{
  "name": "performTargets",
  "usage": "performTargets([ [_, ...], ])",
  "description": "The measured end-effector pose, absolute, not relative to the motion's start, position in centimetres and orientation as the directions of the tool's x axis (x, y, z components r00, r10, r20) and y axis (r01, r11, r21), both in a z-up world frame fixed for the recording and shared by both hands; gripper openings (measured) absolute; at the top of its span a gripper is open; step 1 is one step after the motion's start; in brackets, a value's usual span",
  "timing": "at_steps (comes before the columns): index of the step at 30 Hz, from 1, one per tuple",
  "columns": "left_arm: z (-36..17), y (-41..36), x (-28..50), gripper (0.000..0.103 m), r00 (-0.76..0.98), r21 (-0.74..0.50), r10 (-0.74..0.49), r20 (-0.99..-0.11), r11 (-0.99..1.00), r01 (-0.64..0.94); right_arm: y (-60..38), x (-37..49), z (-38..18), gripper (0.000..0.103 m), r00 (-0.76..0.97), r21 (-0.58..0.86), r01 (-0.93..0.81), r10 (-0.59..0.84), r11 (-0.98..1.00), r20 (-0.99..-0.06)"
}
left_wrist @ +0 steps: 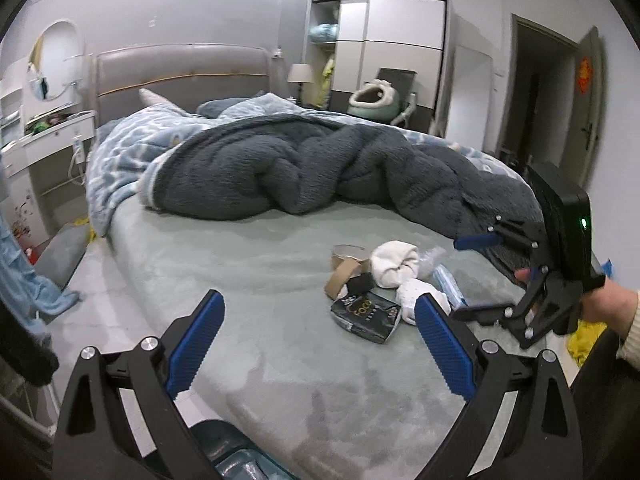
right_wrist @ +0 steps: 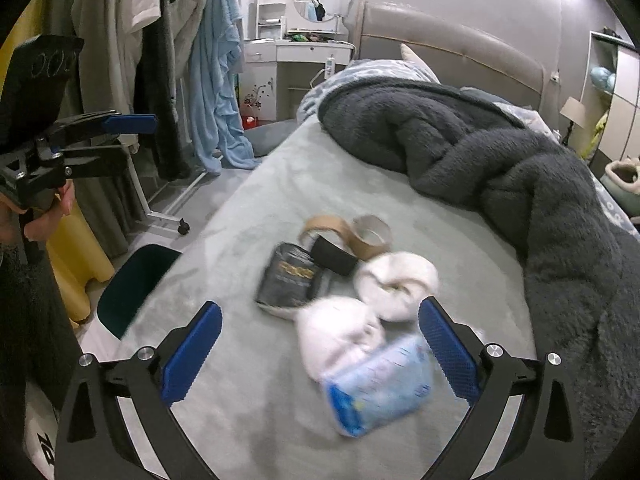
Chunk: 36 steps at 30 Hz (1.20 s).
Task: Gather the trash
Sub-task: 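Grasp the blue printed snack bag with the right gripper while the left grasps the black Face pack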
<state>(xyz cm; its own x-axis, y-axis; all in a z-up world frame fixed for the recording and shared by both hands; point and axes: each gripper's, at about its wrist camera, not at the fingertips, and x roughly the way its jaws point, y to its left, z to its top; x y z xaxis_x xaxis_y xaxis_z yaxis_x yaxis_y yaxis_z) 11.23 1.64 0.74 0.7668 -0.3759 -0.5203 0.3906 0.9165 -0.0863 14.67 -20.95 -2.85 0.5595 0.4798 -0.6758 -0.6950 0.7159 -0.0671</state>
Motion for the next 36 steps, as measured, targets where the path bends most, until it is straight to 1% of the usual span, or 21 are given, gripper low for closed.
performTargets([
  [4, 0.0, 0.5, 12.3, 0.097, 0.731, -0.074, -0.410, -0.546, 0.893, 0.445, -23.1, 15.5, -3.3, 0.100, 0.549, -0.054, -0.694, 0.480, 0.718, -0.684],
  [10, -2.4, -2.1, 14.3, 0.097, 0.658, -0.061, -0.445, -0.607, 0.852, 0.520, -25.4, 16.4, -4.3, 0.100, 0.516, -0.020, -0.707, 0.496, 0.707, -0.699],
  [20, -4.8, -3.0, 16.8, 0.096, 0.619, -0.094, -0.445, -0.647, 0.852, 0.514, -27.3, 17.3, -5.7, 0.100, 0.480, 0.023, -0.718, 0.519, 0.696, -0.707],
  [25, -5.3, -3.8, 17.3, 0.096, 0.614, -0.082, -0.438, -0.657, 0.851, 0.519, -27.0, 17.8, -6.4, 0.100, 0.447, 0.055, -0.730, 0.536, 0.681, -0.716],
  [28, -6.0, -4.1, 17.9, 0.096, 0.589, -0.096, -0.448, -0.672, 0.842, 0.530, -26.4, 18.0, -6.8, 0.100, 0.415, 0.072, -0.746, 0.546, 0.662, -0.727],
  [34, -7.6, -5.2, 18.6, 0.096, 0.571, -0.038, -0.414, -0.709, 0.831, 0.555, -26.1, 18.1, -7.3, 0.100, 0.361, 0.095, -0.776, 0.564, 0.623, -0.743],
  [36, -8.0, -5.3, 18.9, 0.096, 0.564, -0.042, -0.414, -0.714, 0.830, 0.557, -26.0, 17.9, -7.2, 0.100, 0.351, 0.096, -0.784, 0.565, 0.613, -0.747],
])
